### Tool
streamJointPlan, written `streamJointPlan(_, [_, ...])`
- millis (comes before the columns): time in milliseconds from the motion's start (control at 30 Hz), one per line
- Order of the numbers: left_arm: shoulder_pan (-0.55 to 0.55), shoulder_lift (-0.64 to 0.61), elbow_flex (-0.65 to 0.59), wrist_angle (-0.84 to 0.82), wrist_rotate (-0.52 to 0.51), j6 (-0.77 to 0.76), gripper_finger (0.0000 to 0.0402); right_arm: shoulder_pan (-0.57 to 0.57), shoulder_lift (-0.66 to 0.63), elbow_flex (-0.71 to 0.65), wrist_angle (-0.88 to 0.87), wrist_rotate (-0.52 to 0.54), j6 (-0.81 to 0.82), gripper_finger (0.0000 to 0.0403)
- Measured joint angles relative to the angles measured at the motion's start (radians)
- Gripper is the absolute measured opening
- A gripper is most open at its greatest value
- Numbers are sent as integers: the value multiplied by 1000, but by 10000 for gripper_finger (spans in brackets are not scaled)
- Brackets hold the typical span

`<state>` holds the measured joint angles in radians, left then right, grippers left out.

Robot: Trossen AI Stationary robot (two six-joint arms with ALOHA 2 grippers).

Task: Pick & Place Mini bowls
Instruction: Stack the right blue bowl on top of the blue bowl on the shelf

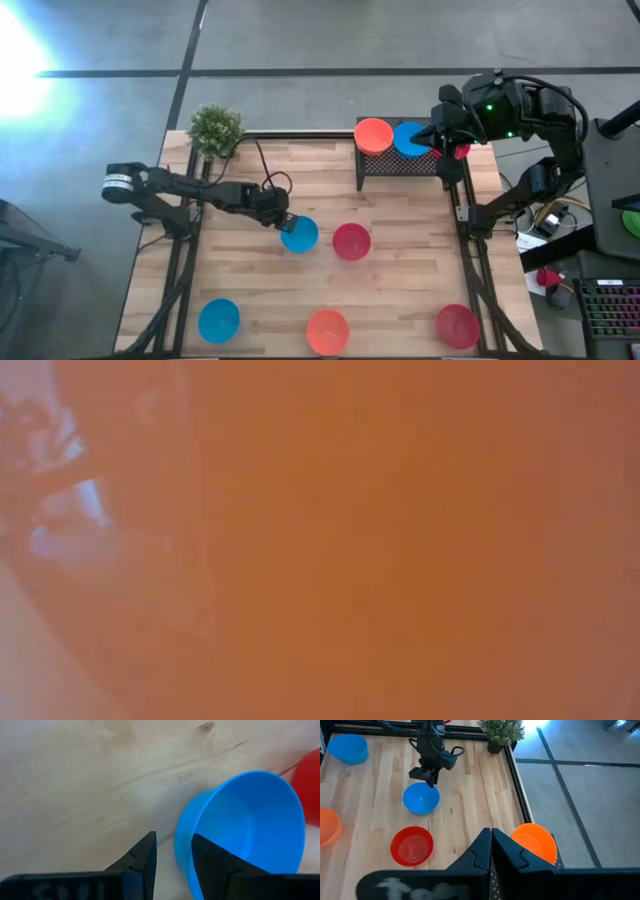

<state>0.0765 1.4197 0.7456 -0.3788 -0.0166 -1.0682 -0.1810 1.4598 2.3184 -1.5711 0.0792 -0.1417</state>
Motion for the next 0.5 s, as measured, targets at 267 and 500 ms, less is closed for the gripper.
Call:
streamJointPlan(267, [-1,24,-65,166,39,-34,115,0,1,-4,0,1,0,8])
streamJointPlan(500, [-2,69,-52,170,67,-17,115,0,1,-15,0,3,0,8])
